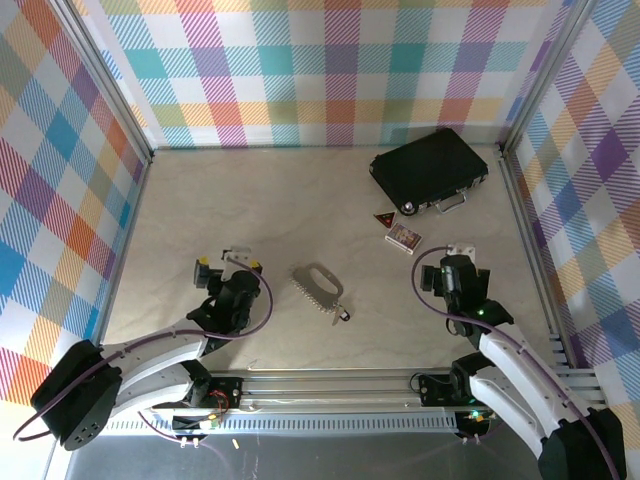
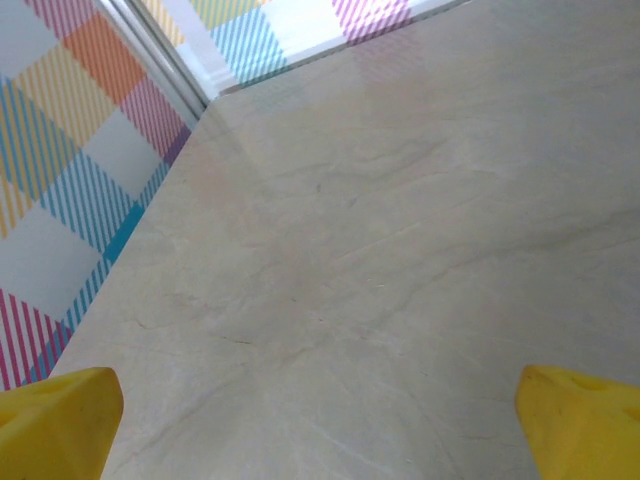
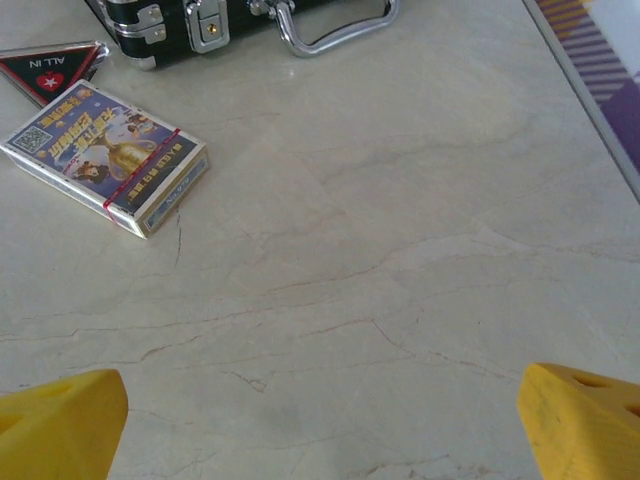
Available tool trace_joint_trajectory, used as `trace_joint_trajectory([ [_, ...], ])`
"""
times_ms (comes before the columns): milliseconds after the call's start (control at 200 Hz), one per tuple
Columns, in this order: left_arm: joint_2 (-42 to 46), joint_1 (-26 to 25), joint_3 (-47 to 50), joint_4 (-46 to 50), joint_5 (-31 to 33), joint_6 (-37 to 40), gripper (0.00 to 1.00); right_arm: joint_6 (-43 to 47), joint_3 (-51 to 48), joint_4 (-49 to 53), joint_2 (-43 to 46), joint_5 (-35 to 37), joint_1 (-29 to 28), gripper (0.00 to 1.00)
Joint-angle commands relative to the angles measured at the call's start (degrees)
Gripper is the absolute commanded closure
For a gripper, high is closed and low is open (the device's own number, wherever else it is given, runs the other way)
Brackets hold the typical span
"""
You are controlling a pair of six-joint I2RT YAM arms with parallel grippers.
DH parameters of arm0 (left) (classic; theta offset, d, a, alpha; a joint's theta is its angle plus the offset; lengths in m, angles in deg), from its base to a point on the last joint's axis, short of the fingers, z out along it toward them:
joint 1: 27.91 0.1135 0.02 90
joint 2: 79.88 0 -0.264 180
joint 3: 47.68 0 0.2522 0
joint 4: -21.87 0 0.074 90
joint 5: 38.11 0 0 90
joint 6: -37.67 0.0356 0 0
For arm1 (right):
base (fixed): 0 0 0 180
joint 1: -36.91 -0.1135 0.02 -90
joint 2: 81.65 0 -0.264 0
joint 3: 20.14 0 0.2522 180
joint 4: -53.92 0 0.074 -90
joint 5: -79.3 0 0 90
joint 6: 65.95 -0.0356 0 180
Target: Put the keys on the keyring
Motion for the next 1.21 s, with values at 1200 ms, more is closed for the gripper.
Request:
trace_joint_trajectory([
  [1200, -22.42, 17.03, -3.89, -33.89, -15.61, 3.27, 0.0, 11.28, -5.89, -46.16, -21.65, -10.51, 7.54, 0.01],
])
